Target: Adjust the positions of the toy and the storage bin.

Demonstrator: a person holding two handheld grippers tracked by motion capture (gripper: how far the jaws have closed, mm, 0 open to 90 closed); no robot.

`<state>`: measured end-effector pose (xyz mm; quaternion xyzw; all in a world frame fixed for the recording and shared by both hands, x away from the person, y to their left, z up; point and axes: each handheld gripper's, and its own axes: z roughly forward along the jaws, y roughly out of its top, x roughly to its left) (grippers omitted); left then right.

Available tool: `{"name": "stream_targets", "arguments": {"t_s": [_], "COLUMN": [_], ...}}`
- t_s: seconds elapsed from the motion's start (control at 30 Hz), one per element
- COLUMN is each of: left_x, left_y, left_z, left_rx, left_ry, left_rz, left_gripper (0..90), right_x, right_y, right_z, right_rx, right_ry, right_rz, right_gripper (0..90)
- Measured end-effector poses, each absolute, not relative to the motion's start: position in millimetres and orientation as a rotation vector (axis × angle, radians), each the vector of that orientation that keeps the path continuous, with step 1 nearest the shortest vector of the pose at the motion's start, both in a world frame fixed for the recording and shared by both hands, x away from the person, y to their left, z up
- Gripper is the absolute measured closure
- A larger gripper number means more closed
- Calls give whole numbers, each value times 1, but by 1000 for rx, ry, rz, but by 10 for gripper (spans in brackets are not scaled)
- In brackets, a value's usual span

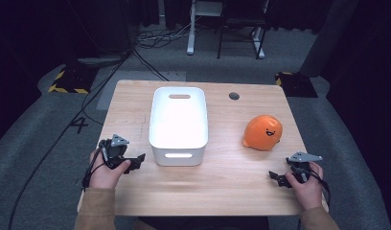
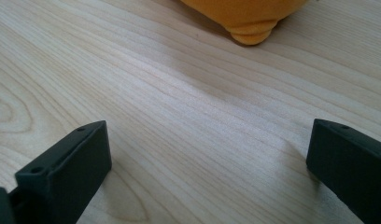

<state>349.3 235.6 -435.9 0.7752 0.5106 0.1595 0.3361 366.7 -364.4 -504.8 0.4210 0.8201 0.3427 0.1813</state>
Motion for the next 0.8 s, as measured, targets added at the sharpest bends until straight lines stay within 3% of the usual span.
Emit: {"name": "stream_targets", "arguments": {"t_s": [0.8], "left_x": [333], "left_y": [217], "left_z": [-377], "left_rx": [1908], "left_ry": [1115], "left_rz": [442], "left_gripper": [220], "right_x": [367], "right_y": [-365], "right_z": [-505], "right_rx": [1180], "right_ry": [2322], "right_rz": [967], "right_gripper": [2]}}
